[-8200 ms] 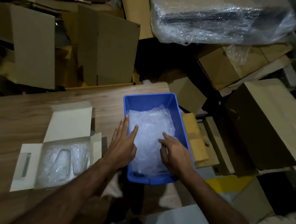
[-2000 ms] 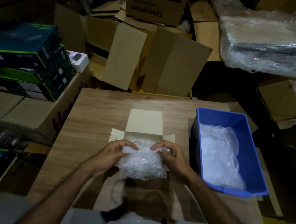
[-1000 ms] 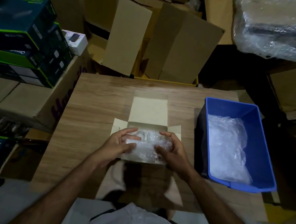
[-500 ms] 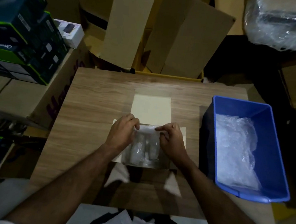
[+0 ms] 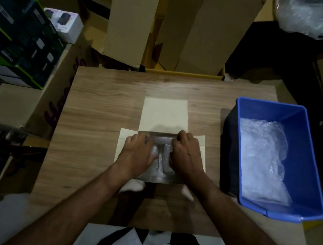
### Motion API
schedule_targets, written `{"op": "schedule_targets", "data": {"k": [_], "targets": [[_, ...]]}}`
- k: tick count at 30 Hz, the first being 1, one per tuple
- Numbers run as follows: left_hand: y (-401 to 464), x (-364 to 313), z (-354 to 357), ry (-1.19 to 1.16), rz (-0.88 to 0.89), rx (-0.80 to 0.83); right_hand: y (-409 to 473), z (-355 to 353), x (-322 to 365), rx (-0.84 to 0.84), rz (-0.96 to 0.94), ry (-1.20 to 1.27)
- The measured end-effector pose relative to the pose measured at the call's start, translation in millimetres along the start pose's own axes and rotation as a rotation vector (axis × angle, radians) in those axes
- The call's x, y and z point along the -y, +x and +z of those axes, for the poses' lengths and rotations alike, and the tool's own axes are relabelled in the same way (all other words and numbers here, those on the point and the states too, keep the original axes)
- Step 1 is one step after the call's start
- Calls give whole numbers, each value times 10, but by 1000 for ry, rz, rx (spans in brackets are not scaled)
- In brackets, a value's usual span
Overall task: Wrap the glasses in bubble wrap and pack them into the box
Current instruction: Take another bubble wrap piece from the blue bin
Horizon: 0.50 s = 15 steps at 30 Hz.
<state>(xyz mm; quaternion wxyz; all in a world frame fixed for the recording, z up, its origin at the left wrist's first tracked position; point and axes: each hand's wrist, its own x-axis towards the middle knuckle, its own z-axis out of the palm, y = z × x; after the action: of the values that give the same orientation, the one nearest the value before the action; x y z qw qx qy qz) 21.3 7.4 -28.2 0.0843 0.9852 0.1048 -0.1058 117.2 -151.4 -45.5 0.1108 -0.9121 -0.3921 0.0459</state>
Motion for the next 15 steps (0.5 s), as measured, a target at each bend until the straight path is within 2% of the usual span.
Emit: {"op": "schedule_targets", "data": {"k": [3, 6, 8, 15], "targets": [[-81, 15, -130, 34, 62, 211, -93, -42, 60, -27, -71, 112], [-38, 36, -135, 114, 93, 322, -126, -22, 79, 155, -78, 17], [-5, 37, -97, 142, 105, 341, -118, -16, 80, 259, -53, -23], [-7, 33, 139, 171, 117, 283, -122, 8, 99, 318, -57, -66]]}}
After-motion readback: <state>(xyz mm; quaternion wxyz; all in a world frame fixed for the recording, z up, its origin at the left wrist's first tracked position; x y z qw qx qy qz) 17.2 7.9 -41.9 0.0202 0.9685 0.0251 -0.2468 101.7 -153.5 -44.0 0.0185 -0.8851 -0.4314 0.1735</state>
